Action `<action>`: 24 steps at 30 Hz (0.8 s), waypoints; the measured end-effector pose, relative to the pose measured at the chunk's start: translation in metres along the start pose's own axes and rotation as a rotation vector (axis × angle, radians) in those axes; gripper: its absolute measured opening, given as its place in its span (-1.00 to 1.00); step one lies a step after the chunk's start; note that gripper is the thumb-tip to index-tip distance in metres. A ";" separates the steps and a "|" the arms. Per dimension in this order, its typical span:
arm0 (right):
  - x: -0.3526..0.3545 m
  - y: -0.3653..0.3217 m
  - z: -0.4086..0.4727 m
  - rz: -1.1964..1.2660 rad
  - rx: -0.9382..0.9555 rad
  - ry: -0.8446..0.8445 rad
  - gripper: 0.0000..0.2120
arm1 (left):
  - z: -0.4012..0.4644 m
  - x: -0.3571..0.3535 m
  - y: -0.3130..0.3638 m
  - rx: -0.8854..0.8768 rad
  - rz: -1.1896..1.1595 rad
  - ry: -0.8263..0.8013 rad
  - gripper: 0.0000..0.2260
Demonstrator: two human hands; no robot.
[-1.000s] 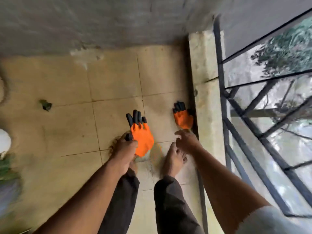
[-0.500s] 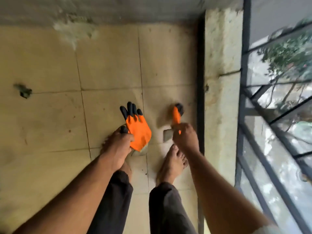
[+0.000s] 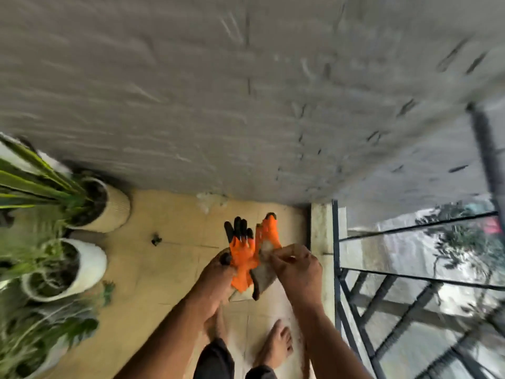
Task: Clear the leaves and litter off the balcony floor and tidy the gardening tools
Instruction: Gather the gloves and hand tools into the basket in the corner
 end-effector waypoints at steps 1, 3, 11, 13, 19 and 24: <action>0.008 -0.027 -0.014 0.040 0.025 -0.009 -0.88 | -0.028 0.003 0.020 -0.028 -0.034 -0.002 -0.65; 0.018 -0.067 -0.036 0.069 0.077 -0.035 -0.78 | -0.070 0.012 0.043 -0.054 -0.085 0.011 -0.68; 0.015 -0.152 -0.104 -0.063 0.273 -0.328 -0.35 | -0.168 0.034 0.064 -0.125 -0.144 0.026 -0.64; 0.009 -0.167 -0.124 -0.075 0.316 -0.376 -0.37 | -0.183 0.040 0.061 -0.116 -0.173 0.050 -0.65; -0.016 -0.202 -0.155 -0.044 0.400 -0.472 -0.55 | -0.214 0.079 0.045 -0.060 -0.225 0.117 -0.58; -0.072 -0.215 -0.191 -0.224 0.565 -0.613 -0.58 | -0.237 0.117 0.036 -0.122 -0.398 0.118 -0.69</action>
Point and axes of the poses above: each hand's wrist, its own z-axis towards the middle knuckle, its own x-axis out of the back of the hand, y = z × x, the point moved 3 cm from there along z, towards the middle knuckle, and after that the axes turned 10 degrees about z, right-handed, at the moved point
